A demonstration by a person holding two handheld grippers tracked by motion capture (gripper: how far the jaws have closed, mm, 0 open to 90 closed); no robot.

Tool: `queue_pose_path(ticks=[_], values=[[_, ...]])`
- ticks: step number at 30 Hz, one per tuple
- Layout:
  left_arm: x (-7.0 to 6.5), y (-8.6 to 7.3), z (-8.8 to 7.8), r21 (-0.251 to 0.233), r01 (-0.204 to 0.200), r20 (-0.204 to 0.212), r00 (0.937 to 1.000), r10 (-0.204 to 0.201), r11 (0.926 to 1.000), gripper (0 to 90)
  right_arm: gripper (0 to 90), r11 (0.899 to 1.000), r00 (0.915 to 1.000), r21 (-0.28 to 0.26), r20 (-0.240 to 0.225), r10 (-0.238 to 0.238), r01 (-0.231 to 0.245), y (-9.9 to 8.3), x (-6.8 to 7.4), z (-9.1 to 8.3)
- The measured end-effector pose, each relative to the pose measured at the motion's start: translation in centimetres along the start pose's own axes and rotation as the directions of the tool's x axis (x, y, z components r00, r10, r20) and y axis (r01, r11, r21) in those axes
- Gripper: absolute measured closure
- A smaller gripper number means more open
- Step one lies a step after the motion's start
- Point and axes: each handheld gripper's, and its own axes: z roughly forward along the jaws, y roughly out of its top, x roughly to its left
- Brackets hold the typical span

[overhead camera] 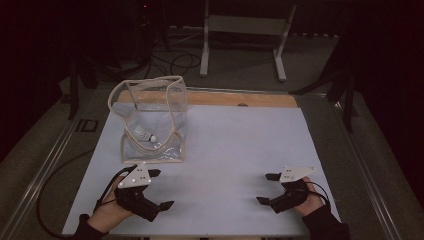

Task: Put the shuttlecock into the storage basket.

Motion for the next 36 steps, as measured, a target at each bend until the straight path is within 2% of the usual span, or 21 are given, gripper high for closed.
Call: queue_pose_path(ticks=[6, 11, 15, 16, 21, 26, 29, 36], values=[[0.3, -1.3, 0.9, 0.002, 0.014, -0.003, 0.9999, -0.014, 0.9999, 0.2, 10.8, 1.000, 1.0000, 0.004, -0.001, -0.006, 0.006, -0.1, 0.1, 0.2], [0.8, -2.4, 1.7, 0.037, 0.030, -0.002, 0.9996, -0.030, 0.9989, 0.2, 10.8, 1.000, 1.0000, 0.006, -0.005, -0.007, 0.007, -0.2, 0.3, 0.2], [1.3, -3.3, 2.2, 0.047, 0.043, -0.023, 0.9989, -0.042, 0.9980, 0.2, 10.8, 1.000, 1.0000, 0.002, 0.001, -0.008, 0.008, -0.3, 0.3, 0.1], [1.5, -3.6, 2.3, 0.035, 0.035, -0.031, 0.9990, -0.034, 0.9988, 0.2, 10.8, 1.000, 1.0000, 0.001, 0.004, -0.008, 0.008, -0.3, 0.3, 0.1], [1.8, -4.5, 2.7, 0.053, 0.038, -0.053, 0.9980, -0.035, 0.9978, 0.2, 10.8, 1.000, 1.0000, -0.004, 0.006, -0.004, 0.004, -0.4, 0.3, -0.1], [2.2, -5.3, 2.8, 0.046, 0.066, -0.110, 0.9921, -0.060, 0.9968, 0.2, 10.8, 1.000, 0.9999, -0.006, 0.011, -0.008, 0.008, -0.5, 0.4, -0.2], [2.2, -5.4, 2.8, 0.045, 0.071, -0.117, 0.9910, -0.065, 0.9965, 0.2, 10.8, 1.000, 1.0000, -0.010, 0.009, -0.003, 0.003, -0.6, 0.5, -0.2], [2.6, -6.3, 2.7, 0.034, 0.108, -0.151, 0.9833, -0.101, 0.9936, 0.2, 10.8, 1.000, 0.9999, -0.014, 0.015, 0.000, 0.001, -0.9, 0.8, -0.4]])
